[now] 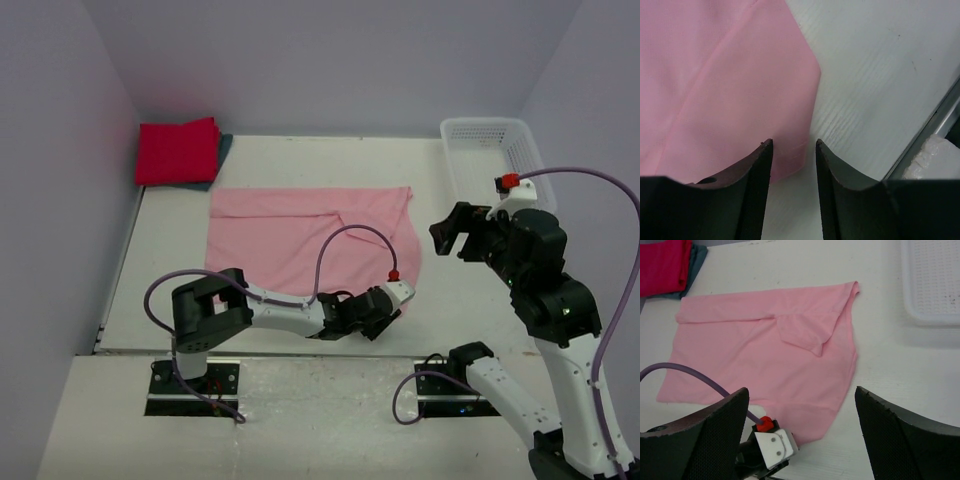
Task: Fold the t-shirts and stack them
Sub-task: Fold the flattened tshirt in 1/3 of the way, then grap the side of the flattened tshirt closest away from the robot with both arms
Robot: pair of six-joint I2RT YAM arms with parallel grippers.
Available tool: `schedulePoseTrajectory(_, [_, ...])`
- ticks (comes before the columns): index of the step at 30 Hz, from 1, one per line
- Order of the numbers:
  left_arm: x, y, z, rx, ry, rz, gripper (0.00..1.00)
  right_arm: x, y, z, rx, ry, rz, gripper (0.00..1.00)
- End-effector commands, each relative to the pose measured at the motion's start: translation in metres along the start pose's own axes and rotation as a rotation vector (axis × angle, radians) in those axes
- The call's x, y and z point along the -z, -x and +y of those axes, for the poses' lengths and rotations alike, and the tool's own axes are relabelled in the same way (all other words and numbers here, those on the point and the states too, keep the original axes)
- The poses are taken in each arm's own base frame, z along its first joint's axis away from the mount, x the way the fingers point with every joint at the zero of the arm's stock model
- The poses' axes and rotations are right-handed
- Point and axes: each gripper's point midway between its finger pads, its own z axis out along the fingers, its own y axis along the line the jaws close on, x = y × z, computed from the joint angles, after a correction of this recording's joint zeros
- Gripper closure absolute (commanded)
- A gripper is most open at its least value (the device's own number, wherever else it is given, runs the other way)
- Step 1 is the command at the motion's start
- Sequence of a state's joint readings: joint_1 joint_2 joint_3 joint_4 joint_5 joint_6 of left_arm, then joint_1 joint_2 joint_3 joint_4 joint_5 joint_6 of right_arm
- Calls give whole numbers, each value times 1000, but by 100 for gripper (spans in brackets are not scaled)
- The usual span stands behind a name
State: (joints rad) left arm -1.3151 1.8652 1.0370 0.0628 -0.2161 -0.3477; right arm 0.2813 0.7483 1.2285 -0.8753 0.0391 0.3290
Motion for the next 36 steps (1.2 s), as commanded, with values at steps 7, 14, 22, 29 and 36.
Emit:
schedulePoseTrajectory(7, [-14, 18, 4, -27, 64, -40, 61, 13, 7, 6, -11, 31, -34, 13])
schedulePoseTrajectory(14, [-15, 12, 3, -16, 63, -24, 99, 12, 5, 4, -9, 24, -28, 12])
schedulePoseTrajectory(22, [21, 69, -3, -49, 34, -108, 100, -1, -7, 0, -26, 2, 14, 12])
schedulePoseTrajectory(29, [49, 116, 2, -48, -73, -184, 100, -10, -15, -8, -29, -39, 42, 12])
schedulePoseTrajectory(36, [43, 117, 35, 16, -146, -202, 98, -11, -16, -5, -31, -30, 57, 11])
